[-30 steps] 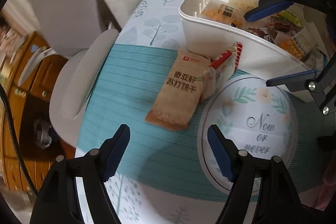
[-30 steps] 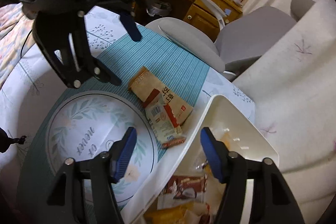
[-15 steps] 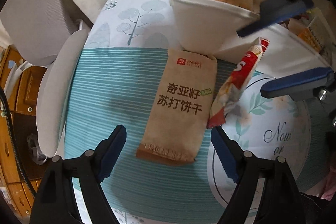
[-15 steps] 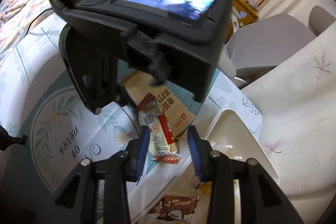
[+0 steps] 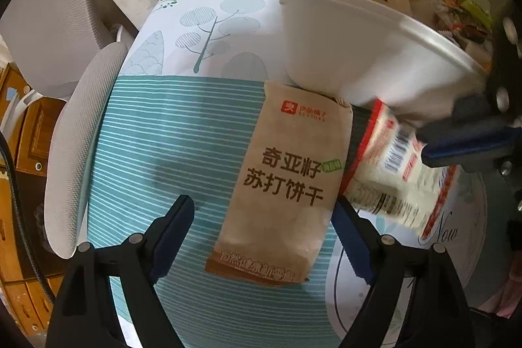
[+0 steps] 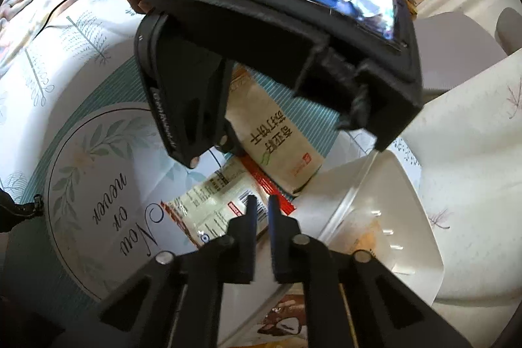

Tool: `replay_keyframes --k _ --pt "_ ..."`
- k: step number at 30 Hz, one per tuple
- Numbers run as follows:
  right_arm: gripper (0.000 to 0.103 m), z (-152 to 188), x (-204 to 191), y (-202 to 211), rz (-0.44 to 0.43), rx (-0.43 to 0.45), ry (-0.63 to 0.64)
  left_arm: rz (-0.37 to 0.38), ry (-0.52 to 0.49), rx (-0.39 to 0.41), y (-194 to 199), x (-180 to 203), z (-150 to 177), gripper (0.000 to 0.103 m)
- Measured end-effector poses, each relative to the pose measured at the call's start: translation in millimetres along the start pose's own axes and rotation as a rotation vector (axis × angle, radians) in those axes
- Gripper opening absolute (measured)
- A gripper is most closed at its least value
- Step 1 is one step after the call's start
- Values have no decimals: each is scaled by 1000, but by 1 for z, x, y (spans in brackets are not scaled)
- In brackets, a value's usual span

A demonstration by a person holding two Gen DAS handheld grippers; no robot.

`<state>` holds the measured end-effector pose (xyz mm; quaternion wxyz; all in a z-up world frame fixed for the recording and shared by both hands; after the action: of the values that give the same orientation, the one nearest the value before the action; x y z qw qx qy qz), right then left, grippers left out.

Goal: Organize snacks
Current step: 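Grasp the brown paper biscuit bag with left tool while right tool grasps the red-topped LIPO packet, then lift both held packets and carry them toward the white tray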

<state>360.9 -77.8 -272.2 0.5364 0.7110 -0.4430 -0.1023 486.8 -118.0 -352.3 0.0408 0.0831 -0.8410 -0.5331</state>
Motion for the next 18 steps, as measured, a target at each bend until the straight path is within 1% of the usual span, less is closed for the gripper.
replay_keyframes --k 3,5,7,9,12,15,18 --pt "2 2 -7 1 -12 -23 -7 -5 17 22 0 -1 -2 84" --pt "2 2 -12 4 -19 -22 -17 -8 27 38 0 0 -3 84" --pt "2 2 -17 7 -25 -24 -35 7 39 53 1 2 -4 78" --pt "2 3 -24 10 -30 -27 -51 28 54 64 2 4 -4 67" --pt "2 3 -31 14 -31 -36 -80 22 44 83 7 11 -2 61" --pt "2 0 -40 18 -30 -39 -121 12 58 98 14 19 3 60" --pt "2 -2 -39 22 -26 -50 -186 -1 66 112 18 21 6 60"
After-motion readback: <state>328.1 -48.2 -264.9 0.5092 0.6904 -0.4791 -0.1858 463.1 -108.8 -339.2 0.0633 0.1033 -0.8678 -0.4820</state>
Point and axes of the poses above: each gripper's, at about its wrist camera, not at the fingertips, and y roughly against the way its jaws point, x to its right, z to its underside, the point moved 5 cm from there along -y, roughly the way its jaws point, and after that the axes turned 13 degrees about x, right-handed, at the moved point
